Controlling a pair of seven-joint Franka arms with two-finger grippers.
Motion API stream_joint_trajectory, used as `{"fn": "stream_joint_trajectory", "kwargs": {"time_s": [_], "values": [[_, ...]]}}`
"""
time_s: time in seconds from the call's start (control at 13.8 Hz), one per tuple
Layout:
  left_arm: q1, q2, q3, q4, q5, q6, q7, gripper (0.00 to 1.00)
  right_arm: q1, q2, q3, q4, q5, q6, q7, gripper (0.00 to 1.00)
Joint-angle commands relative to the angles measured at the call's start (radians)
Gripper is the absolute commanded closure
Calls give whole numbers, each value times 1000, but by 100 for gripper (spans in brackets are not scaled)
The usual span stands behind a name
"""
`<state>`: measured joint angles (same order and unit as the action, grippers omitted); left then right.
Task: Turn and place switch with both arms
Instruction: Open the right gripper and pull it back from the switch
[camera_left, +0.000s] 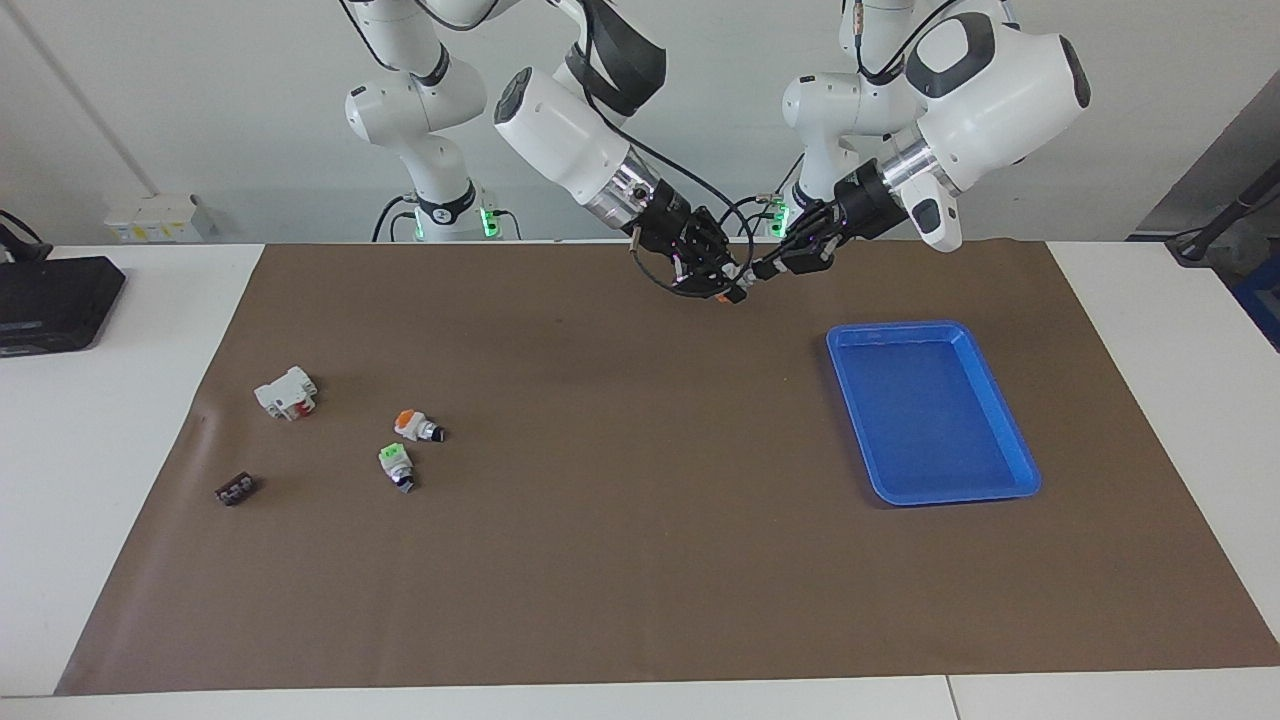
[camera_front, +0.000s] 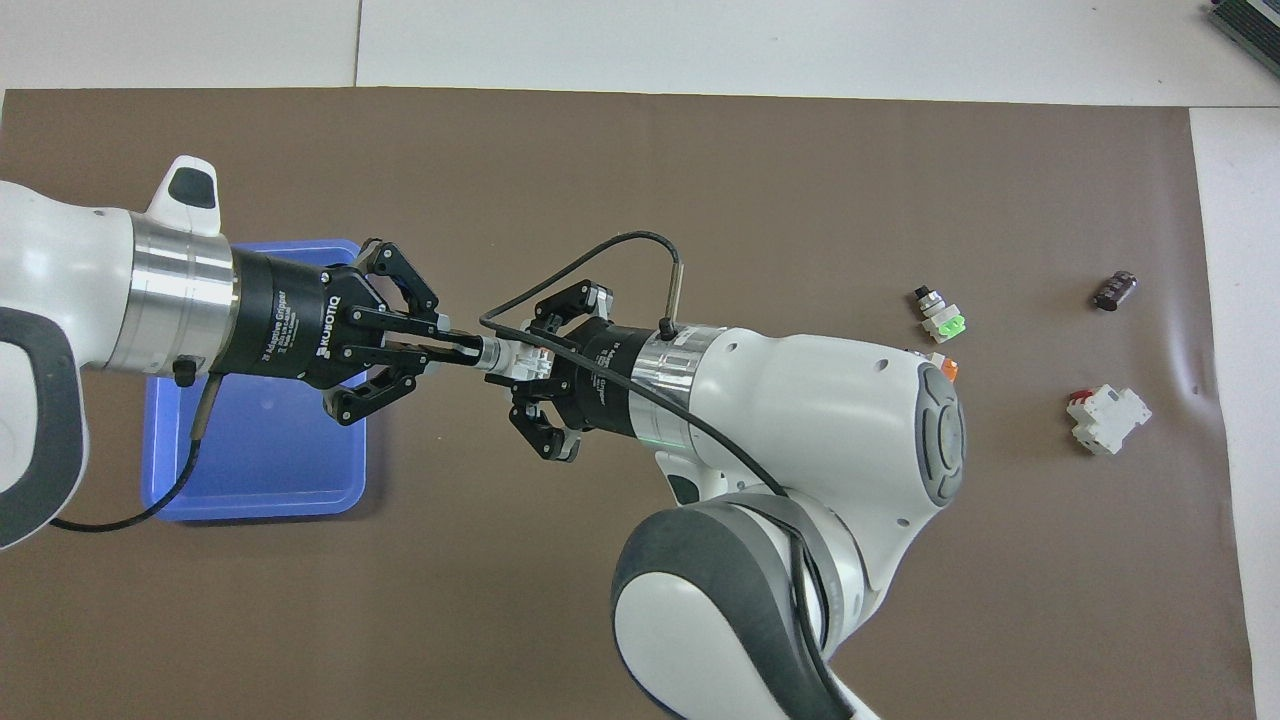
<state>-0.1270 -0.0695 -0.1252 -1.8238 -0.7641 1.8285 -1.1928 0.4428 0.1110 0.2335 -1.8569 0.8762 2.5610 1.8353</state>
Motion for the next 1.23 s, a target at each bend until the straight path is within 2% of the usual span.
{"fn": "stream_joint_trajectory", "kwargs": {"time_s": [0.0,0.07,0.15,0.22,0.29,0.65,0.8,0.94,1.16], "values": [[-19,-13,-1,-23,-6,80,-16,100,7,1,17,12,-34,-12,21,100],[-19,-13,-1,-23,-6,80,-16,100,4,3,18,12,-58,-15,22,64],[-19,-13,-1,-23,-6,80,-16,100,7,1,18,12,-103,-18,10,23],[-19,-13,-1,-23,-6,80,-16,100,7,-4,18,12,-193,-24,-17,0],[-19,-13,-1,-23,-6,80,-14,100,7,-4,20,12,-262,-47,-51,0],[-17,-12,1,-29,3,107,-1,100,-13,-40,12,12,-290,-224,-132,0],[-16,-13,1,-34,17,112,34,100,-62,-72,10,10,-292,-319,-220,0],[-7,-16,1,-45,81,110,51,100,-114,-108,10,10,-292,-410,-325,0],[-2,-24,4,-71,133,109,105,100,-189,-151,10,13,-292,-493,-431,0]]}}
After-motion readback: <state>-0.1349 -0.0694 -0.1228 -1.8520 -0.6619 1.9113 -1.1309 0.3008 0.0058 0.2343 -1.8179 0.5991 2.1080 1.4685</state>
